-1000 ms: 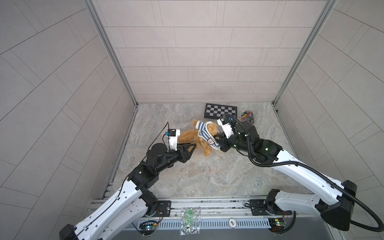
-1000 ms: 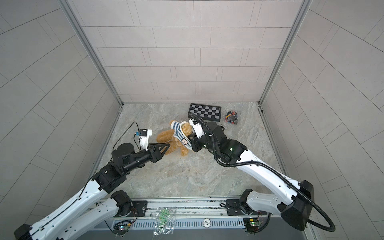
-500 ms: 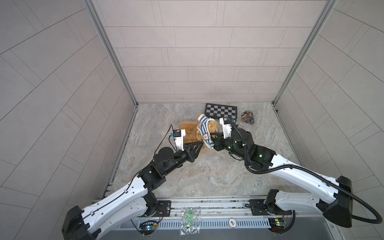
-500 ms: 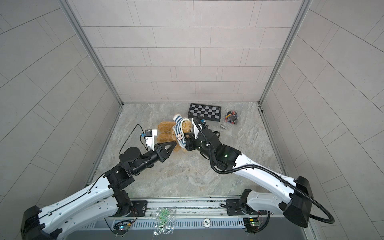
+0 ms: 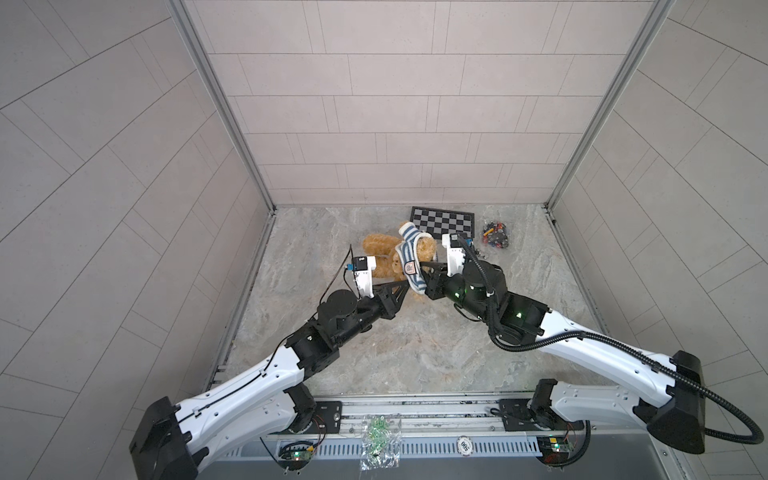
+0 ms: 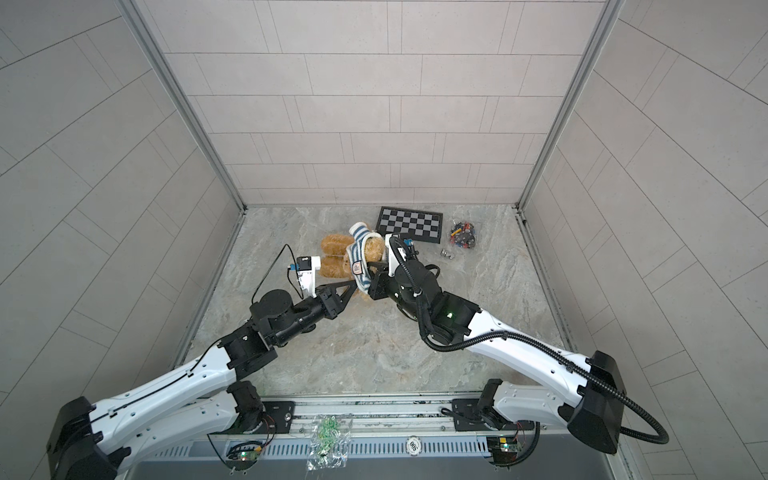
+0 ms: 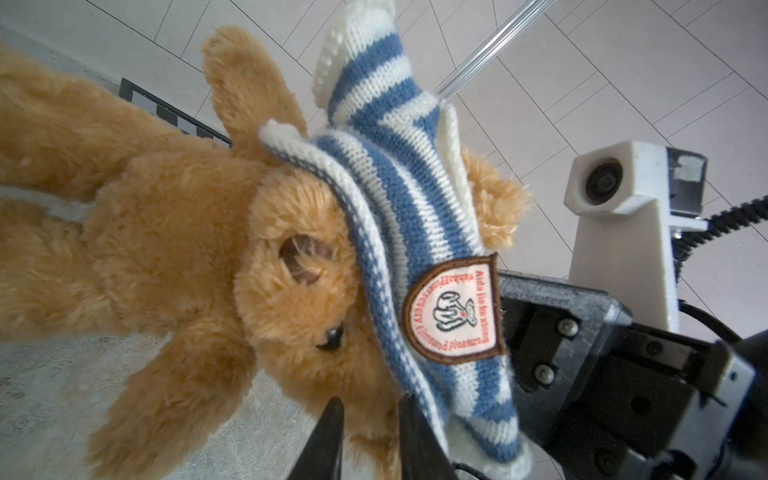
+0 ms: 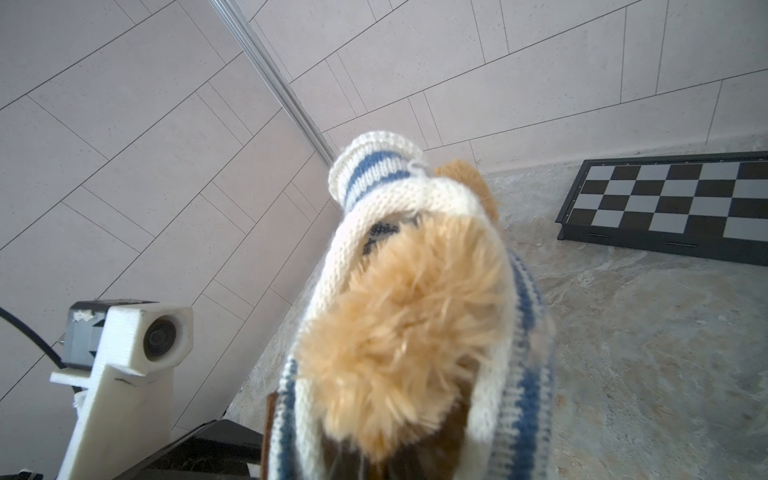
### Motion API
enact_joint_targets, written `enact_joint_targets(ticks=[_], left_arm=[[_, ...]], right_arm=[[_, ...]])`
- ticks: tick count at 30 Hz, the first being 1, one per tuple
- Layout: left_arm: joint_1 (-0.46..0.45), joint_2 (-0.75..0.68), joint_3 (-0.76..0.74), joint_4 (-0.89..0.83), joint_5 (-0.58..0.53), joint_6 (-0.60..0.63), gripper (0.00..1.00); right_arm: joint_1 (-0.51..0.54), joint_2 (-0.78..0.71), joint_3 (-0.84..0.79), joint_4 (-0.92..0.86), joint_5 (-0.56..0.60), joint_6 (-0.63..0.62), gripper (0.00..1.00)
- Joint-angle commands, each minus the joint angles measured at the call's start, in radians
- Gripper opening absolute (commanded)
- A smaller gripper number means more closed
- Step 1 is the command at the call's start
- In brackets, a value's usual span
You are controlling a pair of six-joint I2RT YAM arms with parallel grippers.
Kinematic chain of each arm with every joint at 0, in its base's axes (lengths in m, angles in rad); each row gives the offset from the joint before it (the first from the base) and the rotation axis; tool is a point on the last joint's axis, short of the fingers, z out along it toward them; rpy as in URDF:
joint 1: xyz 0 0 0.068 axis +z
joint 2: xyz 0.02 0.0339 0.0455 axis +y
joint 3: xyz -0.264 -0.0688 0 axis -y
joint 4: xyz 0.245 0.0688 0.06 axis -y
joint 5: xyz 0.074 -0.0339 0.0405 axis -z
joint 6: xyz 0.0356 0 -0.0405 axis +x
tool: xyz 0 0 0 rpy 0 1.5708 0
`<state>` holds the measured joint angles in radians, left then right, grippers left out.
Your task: Dress the teddy bear
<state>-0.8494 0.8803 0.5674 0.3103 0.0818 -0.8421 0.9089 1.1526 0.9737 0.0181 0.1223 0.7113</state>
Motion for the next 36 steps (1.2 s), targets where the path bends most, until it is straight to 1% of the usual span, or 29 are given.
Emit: enact_joint_targets(ticks=[1, 4, 9, 12, 19, 25, 26, 29, 31, 33, 34, 36], left_arm=[[-0.015, -0.011, 0.024, 0.024, -0.003, -0.006, 0.27], [-0.016, -0.029, 0.021, 0.020, -0.005, -0.013, 0.29], [-0.017, -0.017, 0.048, 0.002, 0.014, -0.009, 0.31], [-0.025, 0.001, 0.064, 0.000, 0.012, -0.011, 0.30], [-0.031, 0.030, 0.064, 0.013, 0.000, -0.042, 0.23], [-0.033, 0.030, 0.063, -0.007, -0.018, -0.049, 0.21], [-0.033, 0.031, 0.063, -0.006, -0.018, -0.050, 0.20], [-0.037, 0.032, 0.066, -0.005, -0.017, -0.049, 0.11], [-0.047, 0.036, 0.080, -0.035, -0.007, -0.034, 0.08], [-0.064, 0.049, 0.114, -0.123, 0.013, 0.003, 0.07], [-0.079, 0.055, 0.130, -0.181, 0.012, 0.023, 0.05], [-0.105, 0.060, 0.130, -0.241, 0.003, 0.034, 0.01]], right_arm=[[0.007, -0.011, -0.001, 0.062, 0.035, 0.013, 0.00], [0.008, -0.016, -0.009, 0.060, 0.048, 0.012, 0.00], [0.013, -0.011, -0.017, 0.080, 0.051, 0.011, 0.00], [0.015, -0.012, -0.020, 0.087, 0.049, 0.010, 0.00], [0.016, -0.020, -0.030, 0.095, 0.051, 0.011, 0.00], [0.019, -0.016, -0.035, 0.114, 0.051, 0.017, 0.00], [0.019, -0.016, -0.040, 0.119, 0.052, 0.020, 0.00], [0.021, -0.020, -0.043, 0.118, 0.066, 0.022, 0.00], [0.023, -0.022, -0.043, 0.109, 0.082, 0.015, 0.00], [0.028, -0.021, -0.041, 0.099, 0.100, 0.001, 0.00], [0.030, -0.021, -0.042, 0.098, 0.108, 0.000, 0.00], [0.032, -0.018, -0.051, 0.119, 0.111, 0.001, 0.00]])
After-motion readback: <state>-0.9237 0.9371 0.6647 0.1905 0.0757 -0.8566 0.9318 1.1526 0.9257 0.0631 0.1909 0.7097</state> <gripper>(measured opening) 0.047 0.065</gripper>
